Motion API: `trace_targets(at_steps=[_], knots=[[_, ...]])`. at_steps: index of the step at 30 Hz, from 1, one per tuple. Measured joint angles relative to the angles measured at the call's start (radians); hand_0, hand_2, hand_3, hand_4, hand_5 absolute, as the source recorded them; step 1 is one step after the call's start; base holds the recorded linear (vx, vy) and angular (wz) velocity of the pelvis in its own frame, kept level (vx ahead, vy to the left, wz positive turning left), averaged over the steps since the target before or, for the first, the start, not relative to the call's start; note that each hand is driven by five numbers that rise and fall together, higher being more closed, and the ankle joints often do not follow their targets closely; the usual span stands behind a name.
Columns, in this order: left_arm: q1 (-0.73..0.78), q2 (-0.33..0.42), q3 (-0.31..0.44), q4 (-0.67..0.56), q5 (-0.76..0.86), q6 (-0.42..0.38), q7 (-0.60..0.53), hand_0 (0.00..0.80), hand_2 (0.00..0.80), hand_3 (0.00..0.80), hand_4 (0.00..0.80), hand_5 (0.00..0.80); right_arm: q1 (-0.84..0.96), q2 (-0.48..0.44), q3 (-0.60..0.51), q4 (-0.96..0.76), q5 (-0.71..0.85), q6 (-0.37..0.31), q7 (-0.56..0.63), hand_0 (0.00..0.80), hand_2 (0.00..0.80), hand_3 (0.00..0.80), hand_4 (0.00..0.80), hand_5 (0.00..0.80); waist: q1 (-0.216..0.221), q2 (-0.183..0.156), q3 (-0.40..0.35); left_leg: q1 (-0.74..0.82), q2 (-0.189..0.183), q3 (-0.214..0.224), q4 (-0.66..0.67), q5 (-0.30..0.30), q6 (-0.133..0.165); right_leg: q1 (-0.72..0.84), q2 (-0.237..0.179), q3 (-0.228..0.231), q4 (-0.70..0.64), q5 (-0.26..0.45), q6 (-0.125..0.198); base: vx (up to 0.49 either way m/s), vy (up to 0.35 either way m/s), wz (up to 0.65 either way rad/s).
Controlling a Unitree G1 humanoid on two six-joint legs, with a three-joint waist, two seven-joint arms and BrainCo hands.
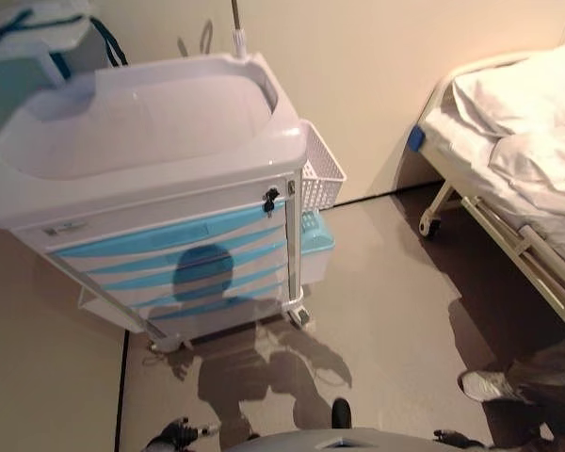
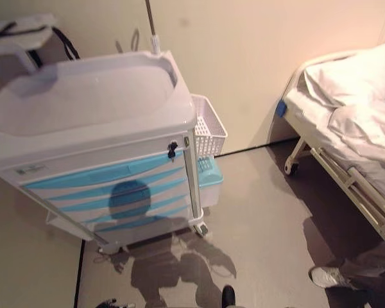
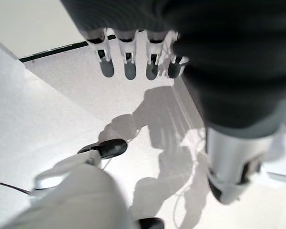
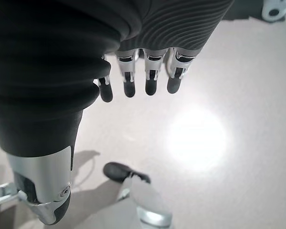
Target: Open the drawer and pick up the medicine
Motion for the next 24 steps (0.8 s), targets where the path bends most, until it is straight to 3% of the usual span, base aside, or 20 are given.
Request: trace_targets(at_steps=[8, 13, 24], knots=[[-0.076, 0.010, 0.002, -0.073, -0.073, -0.022, 0.021, 0.000, 0.000, 0.000, 0.000, 0.000, -0.063, -0.008, 0.000, -0.001, 0.018, -0.006, -0.021, 0.000, 0.000, 0.000, 0.000, 0.000, -0.003, 0.003, 0.079, -0.095, -0.015, 0.001, 0.009, 0.010, -0.003, -0.092, -0.010, 0.002, 0.001, 0.020, 0.001, -0.112, 0.021, 0.00], [-0.194, 0.036, 0.026, -0.189, -0.186, -0.042, 0.053, 0.000, 0.000, 0.000, 0.000, 0.000, -0.178, -0.014, 0.001, -0.010, 0.049, -0.021, -0.042, 0.000, 0.000, 0.000, 0.000, 0.000, -0.002, -0.039, 0.191, -0.233, -0.037, -0.007, 0.118, -0.009, -0.003, -0.222, -0.024, 0.026, 0.072, 0.025, 0.000, -0.128, -0.004, -0.08], [-0.303, 0.015, 0.021, -0.433, -0.434, -0.101, 0.073, 0.000, 0.000, 0.000, 0.000, 0.000, -0.196, -0.015, 0.016, -0.034, 0.086, -0.029, -0.055, 0.000, 0.000, 0.000, 0.000, 0.000, -0.006, -0.061, 0.232, -0.388, -0.042, -0.068, 0.208, -0.020, -0.004, -0.345, -0.038, -0.016, 0.157, -0.005, -0.007, -0.040, -0.033, 0.16]])
